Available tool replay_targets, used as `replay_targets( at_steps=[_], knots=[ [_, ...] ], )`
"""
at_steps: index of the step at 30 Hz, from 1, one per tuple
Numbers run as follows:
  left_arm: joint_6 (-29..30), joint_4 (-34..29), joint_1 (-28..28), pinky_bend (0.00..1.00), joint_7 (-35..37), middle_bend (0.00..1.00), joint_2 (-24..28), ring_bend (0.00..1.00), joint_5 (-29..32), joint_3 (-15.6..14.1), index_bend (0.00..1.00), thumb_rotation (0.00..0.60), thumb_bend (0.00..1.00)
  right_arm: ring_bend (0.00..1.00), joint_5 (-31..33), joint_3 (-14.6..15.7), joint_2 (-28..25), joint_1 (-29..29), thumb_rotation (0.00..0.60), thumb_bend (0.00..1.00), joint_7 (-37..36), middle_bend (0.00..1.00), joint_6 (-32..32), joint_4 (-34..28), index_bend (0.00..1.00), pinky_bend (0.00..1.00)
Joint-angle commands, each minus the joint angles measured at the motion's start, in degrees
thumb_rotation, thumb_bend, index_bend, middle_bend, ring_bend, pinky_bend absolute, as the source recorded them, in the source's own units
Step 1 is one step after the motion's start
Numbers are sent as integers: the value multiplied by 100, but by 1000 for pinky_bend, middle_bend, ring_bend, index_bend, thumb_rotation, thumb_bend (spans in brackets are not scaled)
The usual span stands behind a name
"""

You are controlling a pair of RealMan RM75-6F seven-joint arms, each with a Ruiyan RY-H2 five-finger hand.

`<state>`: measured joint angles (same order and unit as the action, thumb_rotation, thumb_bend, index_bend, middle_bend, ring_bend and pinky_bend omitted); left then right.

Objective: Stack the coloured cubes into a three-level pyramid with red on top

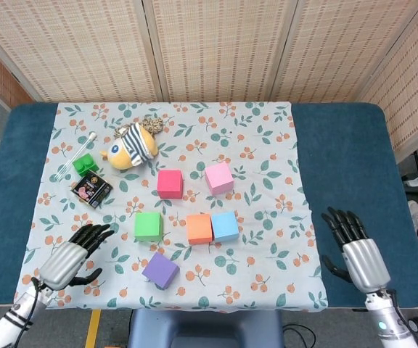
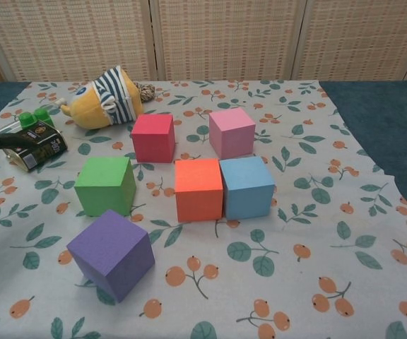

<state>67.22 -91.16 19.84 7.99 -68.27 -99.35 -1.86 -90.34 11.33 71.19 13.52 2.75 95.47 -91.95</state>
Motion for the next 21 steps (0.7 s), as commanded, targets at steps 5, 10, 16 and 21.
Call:
replay_targets(
  at_steps=[5,10,16,21],
  knots=[
    [-792,-294,568,83,-734,27,-269,0,877,500,0,600,371,0,-277,-27,-219,-200,600,234,-189,0,-79,17,0,30],
    [-1142,-417,791,84,-1040,9,-362,0,1358,637,0,600,370,0,-306,-156,-205,-275,600,234,-123,0,-201,-7,0,30],
    [-1512,-415,1071,84,-1458,0,-612,0,1774,696,0,600,374,0,-380,-241,-156,-328,600,234,15,0,-402,-8,0,30],
    [-1676,-292,1273,88,-1863,0,-856,0,2279,826,0,600,372,0,-379,-330,-169,-359,600,234,40,0,-546,-29,0,30]
  ],
)
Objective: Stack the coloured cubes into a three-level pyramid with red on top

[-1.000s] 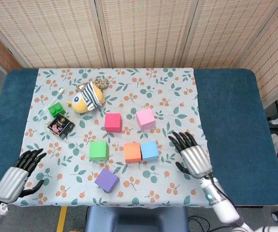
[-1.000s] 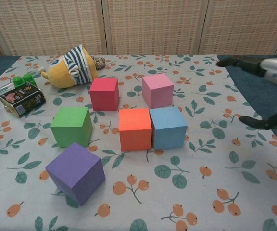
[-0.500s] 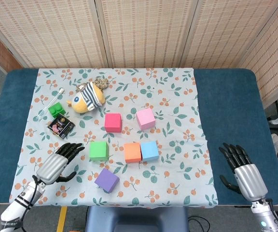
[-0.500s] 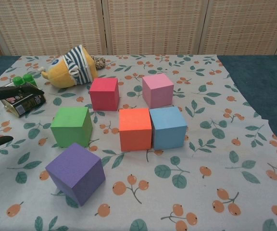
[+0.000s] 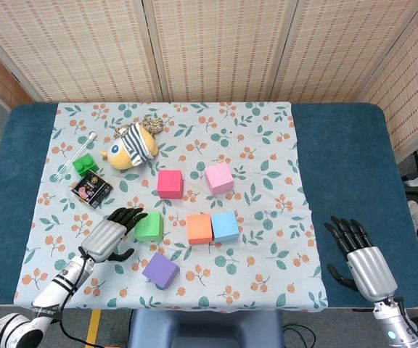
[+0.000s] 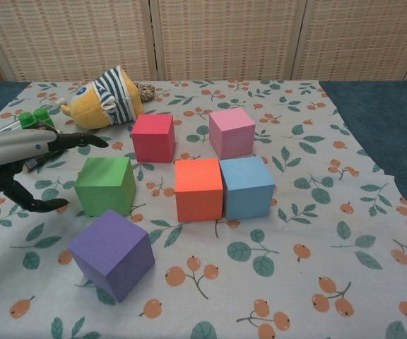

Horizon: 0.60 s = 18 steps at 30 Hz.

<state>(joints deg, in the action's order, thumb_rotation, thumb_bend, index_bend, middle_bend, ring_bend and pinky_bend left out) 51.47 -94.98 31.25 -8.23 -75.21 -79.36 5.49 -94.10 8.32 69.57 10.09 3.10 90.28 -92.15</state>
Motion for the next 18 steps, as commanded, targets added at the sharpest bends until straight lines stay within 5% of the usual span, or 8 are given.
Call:
replay_targets(
  at_steps=[1,11,18],
  knots=[
    [-120,117,158,90,-329,0,-200,0,394,108,0,600,368,0,-8,-45,-11,-25,600,234,1,0,-38,-11,0,30],
    [-94,128,333,130,-946,62,-420,0,1164,136,0,600,350,0,-42,-191,-62,-89,600,234,-45,0,-200,-25,0,30],
    [9,178,393,142,-983,245,-564,61,1392,153,0,600,336,0,-109,-242,-104,-143,600,234,-79,0,-247,-54,0,30]
  ],
)
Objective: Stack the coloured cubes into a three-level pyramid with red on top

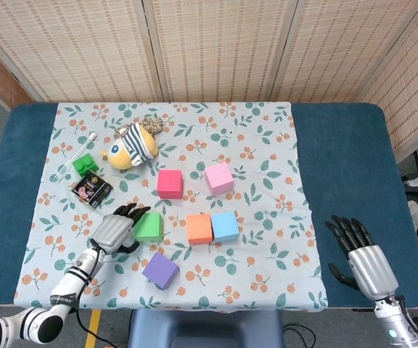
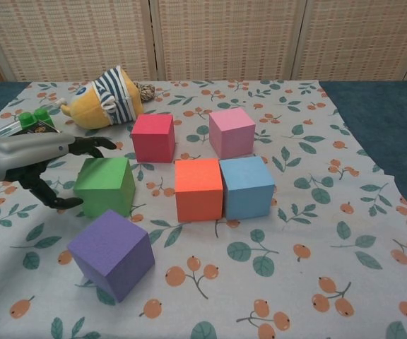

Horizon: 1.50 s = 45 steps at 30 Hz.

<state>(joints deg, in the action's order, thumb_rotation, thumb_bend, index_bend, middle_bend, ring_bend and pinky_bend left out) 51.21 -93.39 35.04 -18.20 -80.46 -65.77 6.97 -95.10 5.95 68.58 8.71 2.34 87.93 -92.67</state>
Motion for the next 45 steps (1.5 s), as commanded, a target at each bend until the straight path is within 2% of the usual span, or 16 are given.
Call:
replay_targets(
  at_steps=[1,7,13,17,25,31,35,39,45],
  knots=[
    [50,28,23,142,16,254,-57,66,43,7,0,600,334,0,-15,-11,-7,-11,600,234,0,0,-24,-4,0,30],
    [196,111,60,142,54,297,-226,94,55,30,0,600,332,0,-44,-45,-31,-36,600,234,21,0,-107,-27,0,30],
    [363,146,83,141,27,487,-346,188,26,42,0,600,331,0,-51,-95,-52,-62,600,234,6,0,-152,-43,0,30],
    [567,-96,31,133,45,550,-240,214,-126,32,0,600,332,0,-55,-124,-56,-70,600,234,-2,0,-193,-44,0,30],
    [687,-771,-29,125,9,567,-37,222,-146,-53,0,600,327,0,-133,-131,-82,-91,600,234,-33,0,-248,-70,0,30],
    [987,-707,18,117,-556,576,-438,227,20,-44,0,600,329,0,-174,-145,-121,-107,600,234,-100,0,-258,-81,0,30],
    [1070,-679,23,116,-691,577,-553,230,64,-44,0,600,328,0,-169,-155,-130,-107,600,234,-113,0,-276,-83,0,30],
    [1237,-594,69,116,-1091,579,-891,239,317,-1,0,600,328,0,-169,-166,-147,-100,600,234,-133,0,-329,-89,0,30],
    [1271,-654,163,116,-1383,586,-1076,245,699,101,0,600,328,0,-167,-184,-159,-101,600,234,-140,0,-376,-96,0,30]
  ],
)
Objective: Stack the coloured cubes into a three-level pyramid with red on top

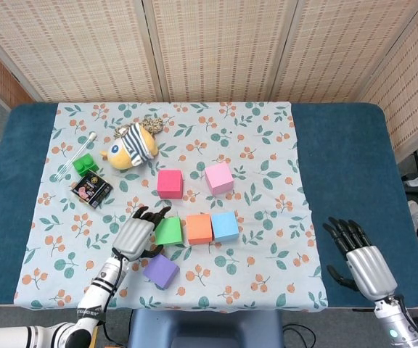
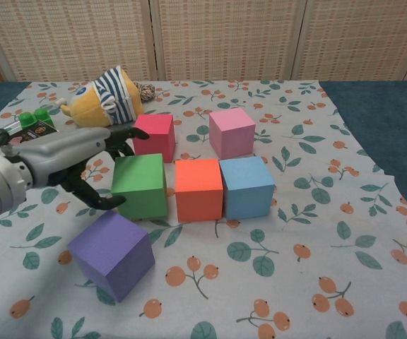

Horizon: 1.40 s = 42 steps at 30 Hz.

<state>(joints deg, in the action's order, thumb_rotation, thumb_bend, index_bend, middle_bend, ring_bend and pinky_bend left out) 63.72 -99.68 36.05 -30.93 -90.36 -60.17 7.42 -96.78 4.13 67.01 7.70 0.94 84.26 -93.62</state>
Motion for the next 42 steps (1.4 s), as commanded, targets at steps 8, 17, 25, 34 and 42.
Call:
replay_targets(
  at_steps=[8,17,25,34,42],
  knots=[
    [-25,-43,219,113,-313,585,-243,246,396,113,0,600,328,0,25,-29,-4,7,600,234,16,0,-82,-9,0,30],
    [-22,85,394,113,-488,585,-452,246,557,158,0,600,328,0,42,-52,-16,7,600,234,27,0,-136,-21,0,30],
    [-91,188,468,113,-505,572,-497,247,722,127,0,600,329,0,76,-91,-23,6,600,234,10,0,-155,-23,0,30],
    [-127,262,549,114,-471,521,-494,247,759,139,0,600,330,0,82,-102,-16,2,600,234,35,0,-184,-28,0,30],
    [-202,172,567,125,-334,325,-372,246,756,108,0,600,329,0,117,-123,1,7,600,234,73,0,-226,-29,0,30]
  ],
)
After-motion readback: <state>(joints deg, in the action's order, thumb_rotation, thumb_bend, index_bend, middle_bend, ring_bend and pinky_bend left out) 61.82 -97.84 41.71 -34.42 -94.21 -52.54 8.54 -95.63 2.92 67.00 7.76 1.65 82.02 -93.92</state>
